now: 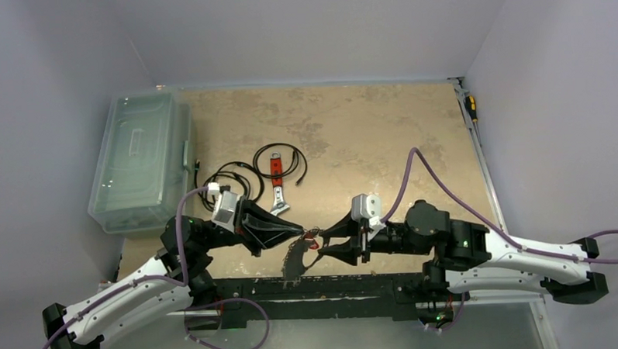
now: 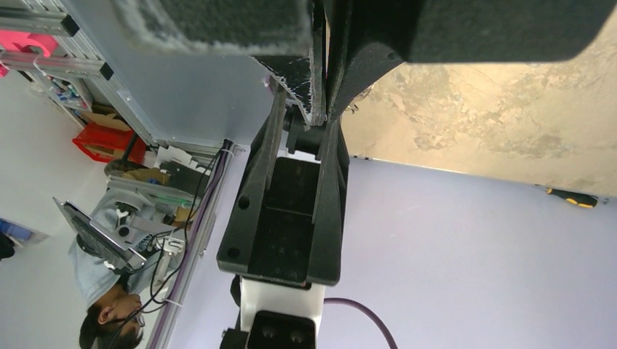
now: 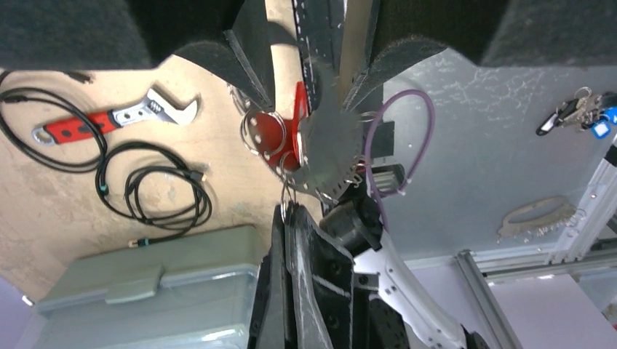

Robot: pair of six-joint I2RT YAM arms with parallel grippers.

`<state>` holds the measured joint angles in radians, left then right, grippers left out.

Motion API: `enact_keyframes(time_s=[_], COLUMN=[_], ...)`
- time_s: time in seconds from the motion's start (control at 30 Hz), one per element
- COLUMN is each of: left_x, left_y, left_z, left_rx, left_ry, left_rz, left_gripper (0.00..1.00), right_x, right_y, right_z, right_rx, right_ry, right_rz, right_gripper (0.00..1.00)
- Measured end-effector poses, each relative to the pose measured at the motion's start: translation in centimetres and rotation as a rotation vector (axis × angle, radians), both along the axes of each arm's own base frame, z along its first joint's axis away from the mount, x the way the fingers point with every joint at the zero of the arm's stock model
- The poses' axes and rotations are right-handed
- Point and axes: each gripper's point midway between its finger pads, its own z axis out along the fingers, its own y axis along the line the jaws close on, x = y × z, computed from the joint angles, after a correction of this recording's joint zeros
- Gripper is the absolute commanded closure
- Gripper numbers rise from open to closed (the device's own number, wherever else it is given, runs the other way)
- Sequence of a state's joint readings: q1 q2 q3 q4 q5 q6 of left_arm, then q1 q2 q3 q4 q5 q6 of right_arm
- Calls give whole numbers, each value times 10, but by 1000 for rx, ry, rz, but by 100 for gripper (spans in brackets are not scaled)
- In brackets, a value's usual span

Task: Put the keys on the keyring

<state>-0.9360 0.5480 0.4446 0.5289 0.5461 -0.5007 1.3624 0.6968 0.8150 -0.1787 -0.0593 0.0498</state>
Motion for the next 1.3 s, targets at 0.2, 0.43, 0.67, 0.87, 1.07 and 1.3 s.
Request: enact_keyframes(time_s=[0.2, 0.43, 0.67, 0.87, 1.07, 1.3], left_x=[5, 9, 10, 10, 9, 9], left_y=[1, 2, 1, 2, 2, 3], left_z=[-1, 0, -2, -1, -1, 0], left_rx=[2, -1, 4, 2, -1, -2], left_ry=[1, 5, 9, 9, 7, 6], left_rz=[32, 59, 59, 59, 60, 60], left_gripper=[100, 100, 100, 100, 100, 100], right_x=[3, 2, 5, 3, 1, 2], right_y=[-2, -13, 13, 24, 29, 34], right_z=[-14, -5, -21, -38, -27, -24], right_rx=[-21, 62, 50, 24, 69, 87], right_ry=[27, 42, 58, 74, 69, 71], right_rz=[-30, -45, -34, -13, 5, 7], right_gripper=[55, 55, 54, 61, 67, 72])
